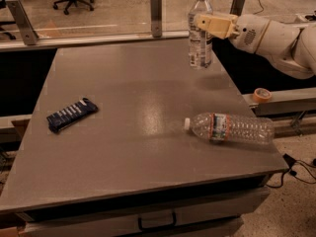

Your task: Place blue plastic bottle upright

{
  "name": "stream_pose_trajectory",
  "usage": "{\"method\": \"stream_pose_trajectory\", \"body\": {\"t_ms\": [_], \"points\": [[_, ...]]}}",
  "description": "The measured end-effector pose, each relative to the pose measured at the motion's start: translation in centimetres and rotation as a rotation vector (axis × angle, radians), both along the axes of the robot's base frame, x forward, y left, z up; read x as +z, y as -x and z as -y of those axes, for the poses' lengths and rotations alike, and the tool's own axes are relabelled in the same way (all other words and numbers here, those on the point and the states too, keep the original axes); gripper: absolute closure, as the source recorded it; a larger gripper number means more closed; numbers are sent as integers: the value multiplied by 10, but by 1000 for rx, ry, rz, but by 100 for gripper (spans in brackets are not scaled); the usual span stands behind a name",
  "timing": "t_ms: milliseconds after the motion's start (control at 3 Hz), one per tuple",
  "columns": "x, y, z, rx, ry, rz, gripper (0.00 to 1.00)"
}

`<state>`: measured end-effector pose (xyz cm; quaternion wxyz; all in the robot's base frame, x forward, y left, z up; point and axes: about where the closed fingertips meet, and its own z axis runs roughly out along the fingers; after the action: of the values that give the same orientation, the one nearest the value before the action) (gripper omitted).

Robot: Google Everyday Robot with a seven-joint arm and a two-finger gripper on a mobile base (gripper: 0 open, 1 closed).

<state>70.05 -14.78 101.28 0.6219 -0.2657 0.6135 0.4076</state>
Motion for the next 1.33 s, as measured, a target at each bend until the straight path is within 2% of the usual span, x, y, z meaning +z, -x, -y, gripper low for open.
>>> {"method": "stream_pose_trajectory", "body": {"t_ms": [667, 1000, 1333], "points": [[-5, 1, 9, 78, -15, 104, 100], [-17, 4, 15, 123, 17, 134, 100], [-31, 8, 21, 150, 1, 144, 100]]}}
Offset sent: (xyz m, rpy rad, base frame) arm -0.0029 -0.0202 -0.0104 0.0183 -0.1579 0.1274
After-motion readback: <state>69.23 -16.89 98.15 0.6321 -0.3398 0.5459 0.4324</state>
